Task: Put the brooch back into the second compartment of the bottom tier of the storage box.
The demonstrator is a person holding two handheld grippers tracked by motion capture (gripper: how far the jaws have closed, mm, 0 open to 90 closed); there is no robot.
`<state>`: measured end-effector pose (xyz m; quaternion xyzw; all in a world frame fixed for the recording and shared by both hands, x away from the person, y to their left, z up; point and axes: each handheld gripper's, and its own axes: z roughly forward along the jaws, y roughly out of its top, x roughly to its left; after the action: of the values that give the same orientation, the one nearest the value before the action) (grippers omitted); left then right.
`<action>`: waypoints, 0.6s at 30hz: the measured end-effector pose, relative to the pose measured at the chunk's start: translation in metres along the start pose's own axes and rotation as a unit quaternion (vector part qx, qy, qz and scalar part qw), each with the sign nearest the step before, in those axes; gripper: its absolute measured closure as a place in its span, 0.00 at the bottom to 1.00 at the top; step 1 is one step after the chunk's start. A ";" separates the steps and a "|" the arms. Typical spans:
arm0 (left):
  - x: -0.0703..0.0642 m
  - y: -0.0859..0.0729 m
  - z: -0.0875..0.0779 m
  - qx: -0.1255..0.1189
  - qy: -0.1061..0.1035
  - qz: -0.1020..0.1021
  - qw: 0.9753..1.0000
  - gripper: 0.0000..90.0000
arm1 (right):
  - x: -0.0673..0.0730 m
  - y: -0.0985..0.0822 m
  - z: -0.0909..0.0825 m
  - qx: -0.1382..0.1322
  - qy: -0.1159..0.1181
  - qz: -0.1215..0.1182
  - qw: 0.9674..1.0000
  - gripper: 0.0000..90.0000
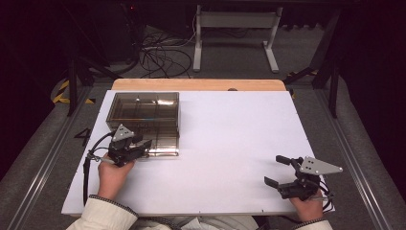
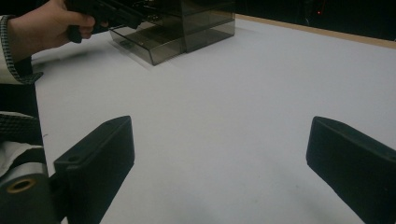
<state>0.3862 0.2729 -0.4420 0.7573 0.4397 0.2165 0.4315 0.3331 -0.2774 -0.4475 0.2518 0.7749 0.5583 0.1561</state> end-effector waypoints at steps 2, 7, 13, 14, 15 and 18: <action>-0.002 0.002 -0.003 -0.009 -0.006 -0.003 1.000 0.52 | 0.000 0.000 0.000 0.001 0.000 0.000 1.000 0.09; -0.005 0.004 -0.007 -0.012 -0.012 -0.001 1.000 0.50 | 0.000 0.000 0.000 0.001 -0.001 0.001 1.000 0.09; -0.010 0.008 -0.013 -0.019 -0.017 0.008 1.000 0.49 | 0.001 0.000 0.000 0.002 -0.002 -0.001 1.000 0.09; -0.011 0.008 -0.013 -0.021 -0.018 0.007 1.000 0.49 | 0.000 0.000 0.000 0.001 -0.001 0.000 1.000 0.09; -0.012 0.009 -0.014 -0.023 -0.020 0.007 1.000 0.49 | 0.000 0.000 0.000 0.001 -0.001 0.000 1.000 0.09; -0.014 0.010 -0.017 -0.027 -0.022 0.010 0.999 0.49 | 0.001 0.000 0.000 0.003 0.000 -0.002 1.000 0.09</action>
<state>0.3720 0.2661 -0.4235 0.7547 0.4163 0.2157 0.4589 0.3325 -0.2769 -0.4474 0.2509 0.7771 0.5554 0.1568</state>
